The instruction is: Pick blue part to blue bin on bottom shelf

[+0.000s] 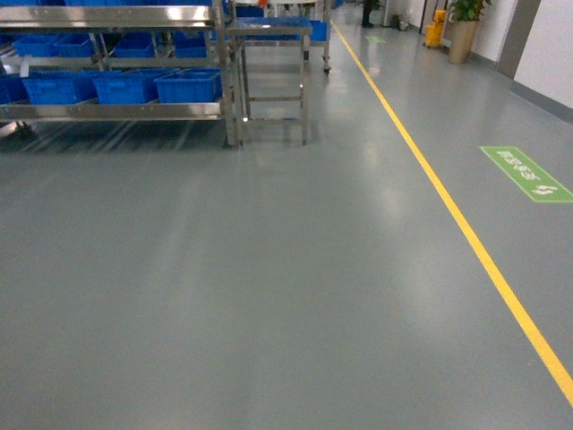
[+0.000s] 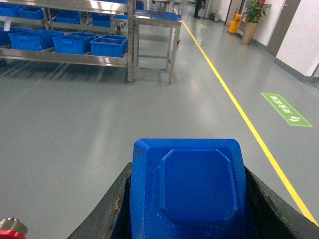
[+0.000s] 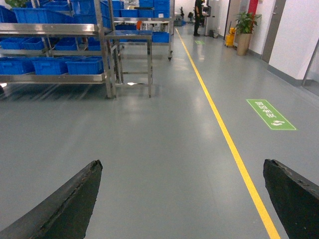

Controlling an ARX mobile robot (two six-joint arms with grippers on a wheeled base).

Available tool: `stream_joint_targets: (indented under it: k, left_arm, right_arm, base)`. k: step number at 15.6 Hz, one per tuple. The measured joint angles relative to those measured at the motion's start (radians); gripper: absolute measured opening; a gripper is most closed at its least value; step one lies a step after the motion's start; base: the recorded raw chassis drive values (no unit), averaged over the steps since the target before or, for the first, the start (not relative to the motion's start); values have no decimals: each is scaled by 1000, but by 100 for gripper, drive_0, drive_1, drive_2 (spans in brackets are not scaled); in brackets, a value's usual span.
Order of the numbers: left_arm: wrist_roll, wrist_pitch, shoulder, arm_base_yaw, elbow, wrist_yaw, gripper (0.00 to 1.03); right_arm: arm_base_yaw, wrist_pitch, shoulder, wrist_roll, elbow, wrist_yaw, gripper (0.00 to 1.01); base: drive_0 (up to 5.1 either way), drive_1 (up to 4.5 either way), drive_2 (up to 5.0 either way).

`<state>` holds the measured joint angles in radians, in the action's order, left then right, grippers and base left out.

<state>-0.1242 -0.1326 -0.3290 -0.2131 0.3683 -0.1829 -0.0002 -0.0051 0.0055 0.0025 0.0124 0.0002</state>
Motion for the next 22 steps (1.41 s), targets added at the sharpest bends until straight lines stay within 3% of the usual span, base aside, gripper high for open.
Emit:
stream_joint_targets:
  k: [6,22]
  left_arm:
    - [0,-1,2,0,0,0,44]
    - [0,5,2,0,0,0,44]
  right_arm:
    - [0,0,0,0,0,0,98]
    - [0,5,0,0,0,0,98]
  base:
    - [0,0,0]
    - [-8,401,-417]
